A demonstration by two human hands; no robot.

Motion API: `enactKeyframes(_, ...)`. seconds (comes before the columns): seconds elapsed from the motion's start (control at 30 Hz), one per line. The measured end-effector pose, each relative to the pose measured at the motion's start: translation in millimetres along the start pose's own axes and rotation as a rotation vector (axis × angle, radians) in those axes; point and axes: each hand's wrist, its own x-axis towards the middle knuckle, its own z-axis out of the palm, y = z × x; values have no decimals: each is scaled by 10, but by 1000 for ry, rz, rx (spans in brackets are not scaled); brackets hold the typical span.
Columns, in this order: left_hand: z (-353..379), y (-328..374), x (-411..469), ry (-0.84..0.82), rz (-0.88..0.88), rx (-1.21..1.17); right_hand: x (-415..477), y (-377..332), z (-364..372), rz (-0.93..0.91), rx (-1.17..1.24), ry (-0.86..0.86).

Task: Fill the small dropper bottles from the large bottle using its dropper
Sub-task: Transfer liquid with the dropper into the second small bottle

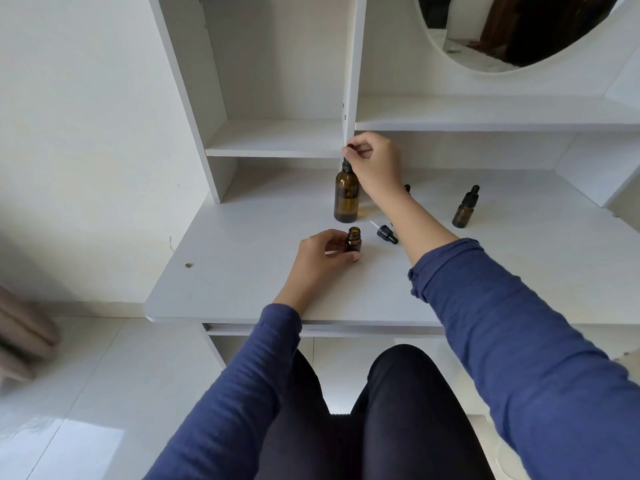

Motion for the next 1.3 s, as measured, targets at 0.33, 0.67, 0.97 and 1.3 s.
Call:
enactKeyframes(0.33,3,-15,31,7,9,16,12,-6,32,29,1,43)
enactKeyframes(0.67,5,-52,51,1,5,-17,-1,-10,46,17,-26,50)
enactKeyframes(0.97,4,-67,56,4,4,-17,57,-166,-17,-14,-6,82)
enactKeyframes(1.3,-8,-51,28,-5,-14,-12,90,-531,-264,-220,106,280)
